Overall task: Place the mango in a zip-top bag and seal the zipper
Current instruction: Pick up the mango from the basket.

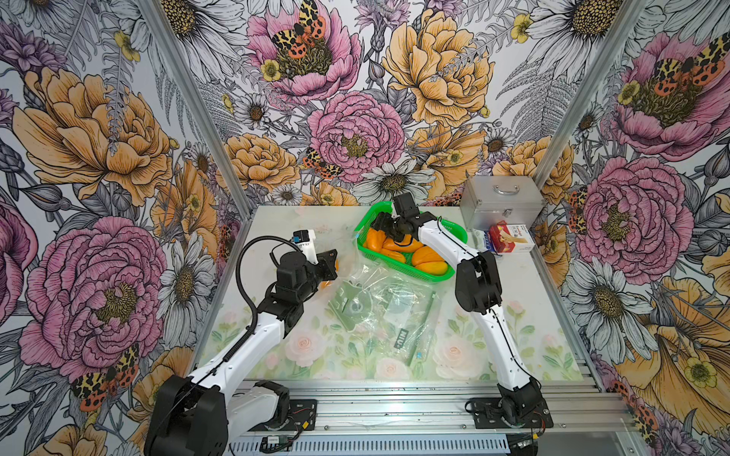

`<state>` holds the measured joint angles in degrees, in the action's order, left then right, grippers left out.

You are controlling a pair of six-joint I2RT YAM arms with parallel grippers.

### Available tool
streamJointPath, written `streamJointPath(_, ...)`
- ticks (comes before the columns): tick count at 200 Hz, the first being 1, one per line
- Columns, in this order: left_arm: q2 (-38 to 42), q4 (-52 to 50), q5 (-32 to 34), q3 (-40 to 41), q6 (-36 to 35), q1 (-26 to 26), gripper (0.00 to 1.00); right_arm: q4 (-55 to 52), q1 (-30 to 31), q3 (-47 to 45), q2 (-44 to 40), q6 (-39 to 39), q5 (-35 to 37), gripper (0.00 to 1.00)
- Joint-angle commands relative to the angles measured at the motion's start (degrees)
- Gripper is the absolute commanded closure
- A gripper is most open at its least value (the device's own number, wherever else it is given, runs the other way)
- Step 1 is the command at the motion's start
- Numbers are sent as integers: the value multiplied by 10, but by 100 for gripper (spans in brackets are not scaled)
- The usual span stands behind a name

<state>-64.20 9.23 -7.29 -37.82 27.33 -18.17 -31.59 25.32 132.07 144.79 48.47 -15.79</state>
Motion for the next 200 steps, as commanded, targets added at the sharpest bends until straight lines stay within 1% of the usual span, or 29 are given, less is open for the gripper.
streamJointPath(1, -1, 3, -9, -9, 6, 5, 100, -3, -3, 12, 17, 1, -13, 37)
streamJointPath(9, -1, 3, -9, -9, 6, 5, 100, -3, -2, 11, 14, 0, -12, 43)
streamJointPath(27, -1, 3, -11, -8, 7, 5, 100, -2, -3, 3, 0, -3, -12, 63)
streamJointPath(42, 0, 3, -11, -7, 8, 5, 100, -2, -2, -8, -20, -10, -5, 75)
streamJointPath(52, 1, 2, -11, -7, 9, 5, 100, -2, -1, -20, -37, -17, 3, 80)
streamJointPath(86, 0, 3, -14, -9, 10, 5, 100, 0, 0, -66, -105, -49, 41, 86)
streamJointPath(112, -1, 2, -19, -12, 13, 6, 100, 21, 5, -116, -157, -67, 61, 89)
streamJointPath(133, -1, 2, -24, -14, 17, 7, 100, 51, 10, -174, -208, -76, 74, 90)
streamJointPath(169, -2, -1, -36, -25, 24, 8, 100, 153, 35, -325, -323, -85, 98, 91)
streamJointPath(189, -6, -7, -42, -35, 25, 9, 100, 245, 61, -417, -384, -93, 109, 91)
streamJointPath(200, -10, -15, -43, -43, 25, 12, 100, 317, 77, -470, -411, -94, 106, 91)
